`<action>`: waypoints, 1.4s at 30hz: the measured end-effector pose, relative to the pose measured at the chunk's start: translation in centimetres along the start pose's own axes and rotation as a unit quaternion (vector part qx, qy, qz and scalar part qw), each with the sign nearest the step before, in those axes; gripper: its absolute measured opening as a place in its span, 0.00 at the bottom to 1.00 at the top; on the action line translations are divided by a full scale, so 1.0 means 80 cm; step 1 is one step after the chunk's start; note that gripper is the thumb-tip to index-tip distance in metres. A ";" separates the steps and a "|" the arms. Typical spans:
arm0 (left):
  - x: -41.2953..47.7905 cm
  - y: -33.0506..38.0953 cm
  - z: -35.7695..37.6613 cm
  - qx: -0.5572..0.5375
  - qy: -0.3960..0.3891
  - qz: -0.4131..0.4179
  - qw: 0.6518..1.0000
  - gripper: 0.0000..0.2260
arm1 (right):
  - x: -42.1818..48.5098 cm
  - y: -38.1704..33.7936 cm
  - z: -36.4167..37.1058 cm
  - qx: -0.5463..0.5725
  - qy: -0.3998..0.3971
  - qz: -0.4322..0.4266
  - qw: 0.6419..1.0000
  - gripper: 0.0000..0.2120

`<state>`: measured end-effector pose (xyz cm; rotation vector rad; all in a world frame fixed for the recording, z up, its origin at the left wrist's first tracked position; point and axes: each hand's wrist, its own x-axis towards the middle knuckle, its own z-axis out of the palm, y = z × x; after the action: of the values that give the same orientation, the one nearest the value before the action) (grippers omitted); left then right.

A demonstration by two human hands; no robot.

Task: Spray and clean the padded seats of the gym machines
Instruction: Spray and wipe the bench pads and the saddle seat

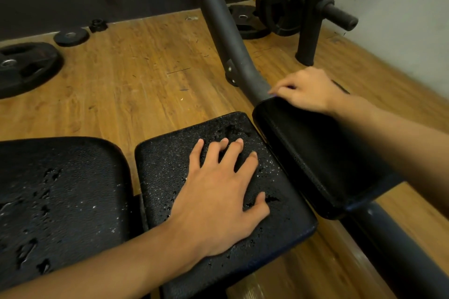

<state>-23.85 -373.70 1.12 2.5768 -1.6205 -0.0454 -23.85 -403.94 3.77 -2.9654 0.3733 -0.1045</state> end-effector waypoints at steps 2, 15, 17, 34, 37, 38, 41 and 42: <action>0.000 0.000 -0.001 0.000 0.000 0.000 1.000 0.30 | 0.002 -0.026 0.015 -0.017 0.026 -0.060 0.998 0.15; -0.002 0.000 0.001 0.008 0.009 -0.006 1.000 0.30 | -0.017 0.090 -0.008 0.027 0.029 -0.005 0.999 0.13; -0.001 0.001 0.001 0.012 0.009 -0.004 1.000 0.30 | -0.013 0.081 -0.004 0.020 0.027 0.029 0.999 0.19; 0.000 0.002 -0.004 0.016 -0.009 -0.007 1.000 0.31 | -0.008 0.068 -0.007 0.005 0.037 0.007 0.999 0.25; 0.001 0.003 -0.003 0.017 -0.007 -0.008 1.000 0.30 | -0.009 0.116 -0.009 0.075 0.023 0.149 0.986 0.22; 0.001 0.003 -0.003 0.017 -0.006 -0.008 1.000 0.30 | -0.008 0.119 -0.006 0.082 0.019 0.166 0.982 0.23; 0.001 0.002 -0.003 0.020 -0.007 -0.007 1.000 0.30 | -0.005 0.084 -0.002 0.026 0.038 0.087 0.995 0.23; 0.001 0.002 -0.003 0.019 -0.008 -0.007 1.000 0.30 | -0.004 0.061 0.000 0.022 0.038 0.046 0.998 0.24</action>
<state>-23.93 -373.84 1.36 2.6231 -1.6239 -0.0353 -25.33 -408.55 2.98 -2.9006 0.5102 -0.2115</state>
